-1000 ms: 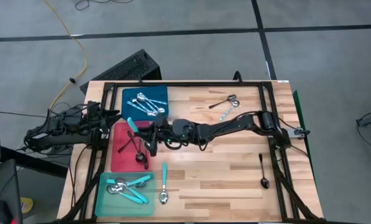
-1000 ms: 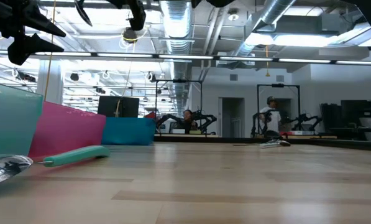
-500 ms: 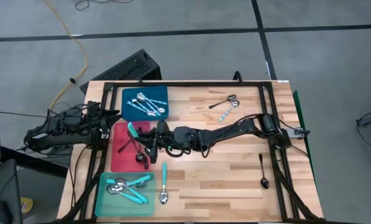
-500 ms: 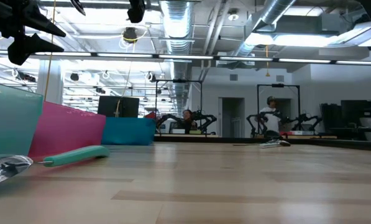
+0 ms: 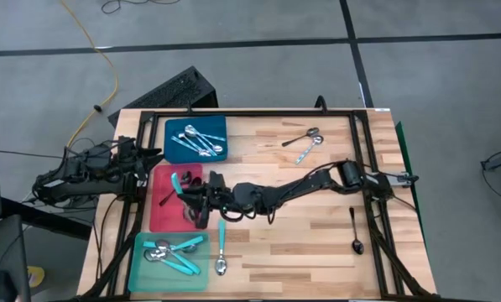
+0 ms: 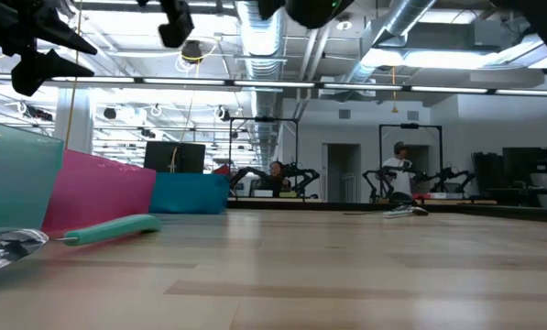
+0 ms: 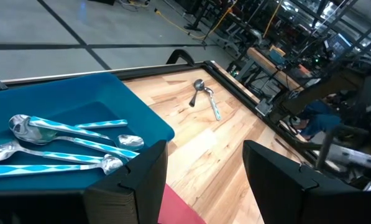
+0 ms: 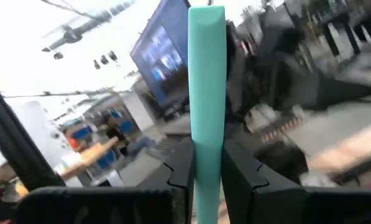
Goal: Sort silverware by color (type)
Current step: Put the light blue spoon into the light blue bin
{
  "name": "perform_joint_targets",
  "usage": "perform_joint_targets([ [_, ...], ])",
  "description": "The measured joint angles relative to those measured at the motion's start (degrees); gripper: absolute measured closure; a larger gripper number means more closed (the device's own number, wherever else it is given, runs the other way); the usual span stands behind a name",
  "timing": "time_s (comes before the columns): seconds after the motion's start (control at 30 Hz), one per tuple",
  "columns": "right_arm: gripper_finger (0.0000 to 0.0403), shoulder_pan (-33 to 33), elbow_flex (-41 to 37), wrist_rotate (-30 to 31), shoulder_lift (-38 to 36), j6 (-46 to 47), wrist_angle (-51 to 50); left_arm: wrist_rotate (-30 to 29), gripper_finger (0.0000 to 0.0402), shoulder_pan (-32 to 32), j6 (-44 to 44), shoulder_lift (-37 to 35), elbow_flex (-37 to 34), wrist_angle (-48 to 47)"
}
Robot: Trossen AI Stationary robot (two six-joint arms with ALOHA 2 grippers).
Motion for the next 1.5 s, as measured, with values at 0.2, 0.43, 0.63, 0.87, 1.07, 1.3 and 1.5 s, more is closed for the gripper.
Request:
perform_joint_targets([
  [0.2,0.0324,0.8,4.4,-0.7,5.2,4.3,0.7,0.0,0.0207,0.0,0.0,0.0,0.0,0.0],
  [0.43,0.0323,0.5,9.0,-5.4,7.4,5.1,-0.1,0.0,0.0207,0.0,-0.1,0.0,0.0,-0.1],
  [0.63,0.0322,0.1,9.0,-5.6,7.5,5.5,-0.9,0.0,0.0207,0.0,-0.3,0.0,0.0,-0.2],
  [0.87,0.0322,0.2,9.0,-6.1,7.5,6.6,-1.1,0.0,0.0207,0.0,-0.3,0.0,0.0,-0.2],
  [1.07,0.0322,0.2,9.0,-6.0,7.5,7.2,-1.0,0.0,0.0207,0.0,-0.2,0.0,0.0,-0.2],
  [1.3,0.0321,0.3,9.0,-6.0,7.5,7.5,-1.3,0.0,0.0207,0.0,-0.2,0.0,0.0,-0.2],
  [1.5,0.0321,0.6,9.0,-6.0,7.5,7.5,-1.3,0.0,0.0207,0.0,-0.2,0.0,0.0,-0.2],
])
